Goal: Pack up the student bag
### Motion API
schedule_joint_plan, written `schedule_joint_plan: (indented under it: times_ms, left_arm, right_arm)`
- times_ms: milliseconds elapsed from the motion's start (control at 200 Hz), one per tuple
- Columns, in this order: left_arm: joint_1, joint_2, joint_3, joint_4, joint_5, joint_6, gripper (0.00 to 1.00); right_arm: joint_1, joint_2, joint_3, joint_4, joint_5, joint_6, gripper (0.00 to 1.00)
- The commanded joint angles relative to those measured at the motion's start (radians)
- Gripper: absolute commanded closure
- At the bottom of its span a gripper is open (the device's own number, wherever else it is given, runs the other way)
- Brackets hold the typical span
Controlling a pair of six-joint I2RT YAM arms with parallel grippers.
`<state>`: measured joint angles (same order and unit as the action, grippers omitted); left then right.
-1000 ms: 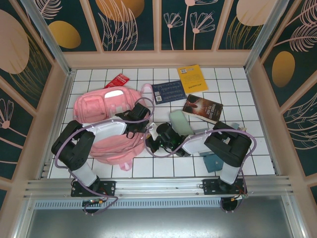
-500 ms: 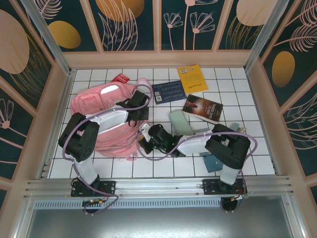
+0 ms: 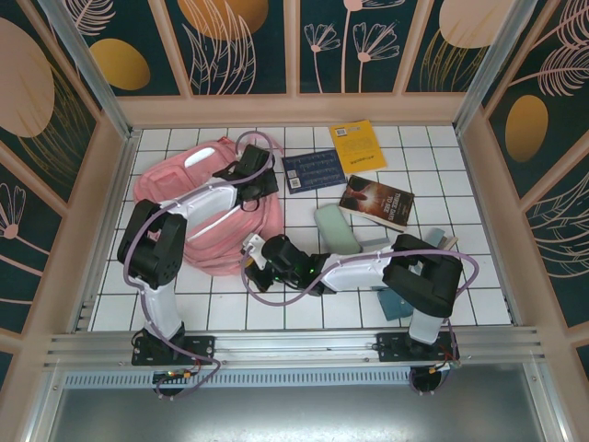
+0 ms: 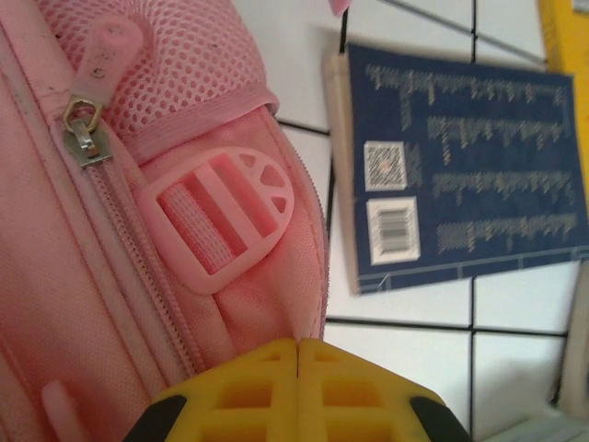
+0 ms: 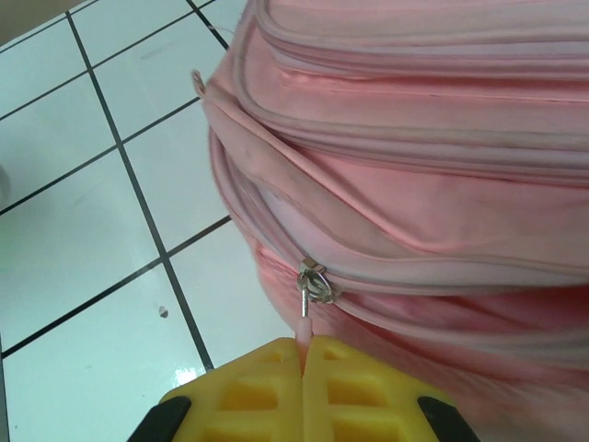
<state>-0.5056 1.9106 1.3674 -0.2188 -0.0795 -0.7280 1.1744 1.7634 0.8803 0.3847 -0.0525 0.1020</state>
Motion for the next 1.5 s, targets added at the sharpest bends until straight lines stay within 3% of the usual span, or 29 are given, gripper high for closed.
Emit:
schedule_joint_plan:
  times_ms: [0, 180, 240, 370, 636, 976, 1066, 1181, 1351, 1491]
  left_arm:
    - [0.004, 0.034, 0.103, 0.127, -0.011, -0.057, 1.0]
    - [0.004, 0.058, 0.156, 0.06, 0.01, 0.022, 1.0]
    - [0.004, 0.031, 0.121, 0.048, 0.02, 0.053, 0.8]
    - [0.004, -0.099, -0.043, 0.07, 0.007, 0.126, 0.69]
    - [-0.018, -0.28, -0.316, 0.081, 0.19, 0.267, 0.64]
    - [-0.102, -0.203, -0.373, 0.056, 0.124, 0.338, 0.53]
    - [-0.105, -0.149, -0.346, 0.04, 0.073, 0.318, 0.55]
    - [-0.103, -0.19, -0.354, 0.041, 0.001, 0.265, 0.56]
    - [-0.104, -0.452, -0.477, 0.03, -0.116, 0.121, 0.59]
    - [-0.104, -0.711, -0.662, 0.004, -0.136, -0.039, 0.61]
  right_arm:
    - [0.03, 0.024, 0.034, -0.012, -0.04, -0.012, 1.0]
    - [0.01, 0.027, -0.001, 0.015, -0.022, 0.0, 1.0]
    - [-0.001, 0.02, -0.023, 0.035, -0.02, 0.005, 1.0]
    - [-0.019, 0.016, -0.057, 0.069, -0.025, 0.011, 1.0]
    - [-0.045, 0.01, -0.114, 0.154, -0.049, 0.025, 1.0]
    - [-0.048, 0.002, -0.126, 0.171, -0.061, 0.039, 1.0]
    - [-0.048, 0.007, -0.117, 0.165, -0.069, 0.041, 1.0]
    - [-0.048, 0.011, -0.112, 0.161, -0.071, 0.045, 1.0]
    - [-0.048, 0.011, -0.11, 0.153, -0.069, 0.045, 1.0]
    - [-0.047, 0.015, -0.106, 0.156, -0.087, 0.054, 1.0]
